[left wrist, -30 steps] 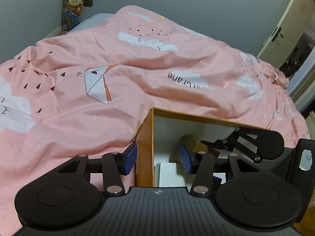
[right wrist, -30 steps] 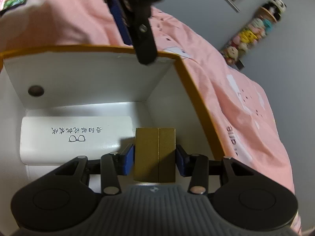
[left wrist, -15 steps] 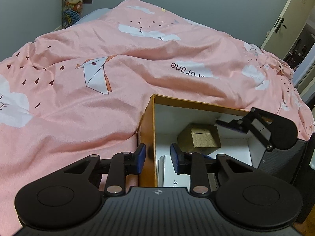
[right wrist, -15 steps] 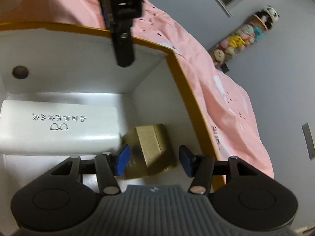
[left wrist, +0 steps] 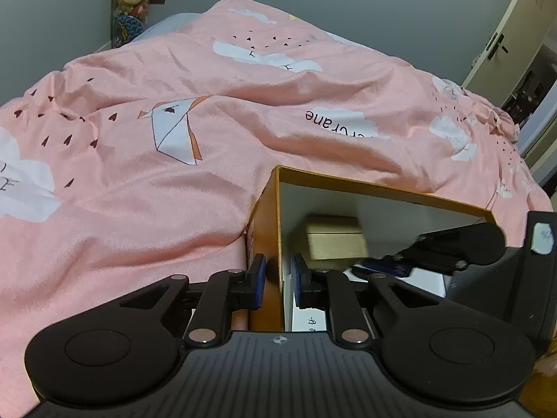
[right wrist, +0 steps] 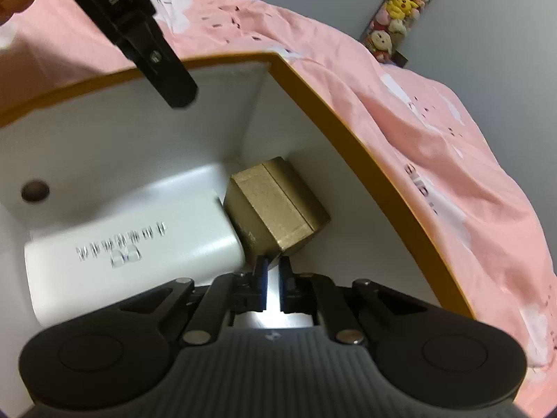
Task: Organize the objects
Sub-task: 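Push the gold cube box into the box corner with the right gripper, then withdraw both grippers from the box back toward the item pile, then grasp the pink pouch bag with the left gripper and lift it, then grasp the pink pouch bag with the right gripper while left releases it, then grasp the pink wallet with the left gripper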
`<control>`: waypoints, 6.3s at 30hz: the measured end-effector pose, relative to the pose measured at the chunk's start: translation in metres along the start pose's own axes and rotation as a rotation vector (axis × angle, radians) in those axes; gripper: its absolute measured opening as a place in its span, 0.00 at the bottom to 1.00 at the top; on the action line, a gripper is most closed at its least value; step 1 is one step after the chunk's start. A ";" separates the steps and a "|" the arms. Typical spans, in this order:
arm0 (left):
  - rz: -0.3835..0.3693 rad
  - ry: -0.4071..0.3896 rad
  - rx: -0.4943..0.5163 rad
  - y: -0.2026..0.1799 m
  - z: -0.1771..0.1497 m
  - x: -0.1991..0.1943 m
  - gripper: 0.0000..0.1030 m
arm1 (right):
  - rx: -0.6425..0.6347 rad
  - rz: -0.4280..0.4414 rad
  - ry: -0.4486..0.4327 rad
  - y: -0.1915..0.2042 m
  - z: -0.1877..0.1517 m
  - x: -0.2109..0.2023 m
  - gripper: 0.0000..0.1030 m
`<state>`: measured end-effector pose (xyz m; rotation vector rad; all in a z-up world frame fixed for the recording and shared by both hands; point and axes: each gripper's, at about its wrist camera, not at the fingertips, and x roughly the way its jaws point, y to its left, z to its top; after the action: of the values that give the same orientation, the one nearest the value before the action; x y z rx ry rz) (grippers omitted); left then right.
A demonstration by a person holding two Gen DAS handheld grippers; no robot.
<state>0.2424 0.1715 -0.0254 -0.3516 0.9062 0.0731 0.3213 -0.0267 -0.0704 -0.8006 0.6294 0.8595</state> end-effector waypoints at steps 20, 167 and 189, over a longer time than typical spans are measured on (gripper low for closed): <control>0.001 -0.002 -0.013 -0.001 -0.009 -0.012 0.17 | 0.187 0.178 0.055 0.001 -0.013 -0.018 0.04; -0.257 0.082 -0.024 -0.034 -0.153 -0.096 0.69 | 0.800 -0.029 -0.026 0.084 -0.111 -0.234 0.18; -0.063 0.387 -0.020 -0.060 -0.184 -0.003 0.85 | 0.935 -0.015 -0.038 0.054 -0.132 -0.201 0.20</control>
<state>0.1138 0.0543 -0.1109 -0.4209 1.2762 -0.0454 0.1510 -0.1945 -0.0103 0.0586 0.8827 0.4694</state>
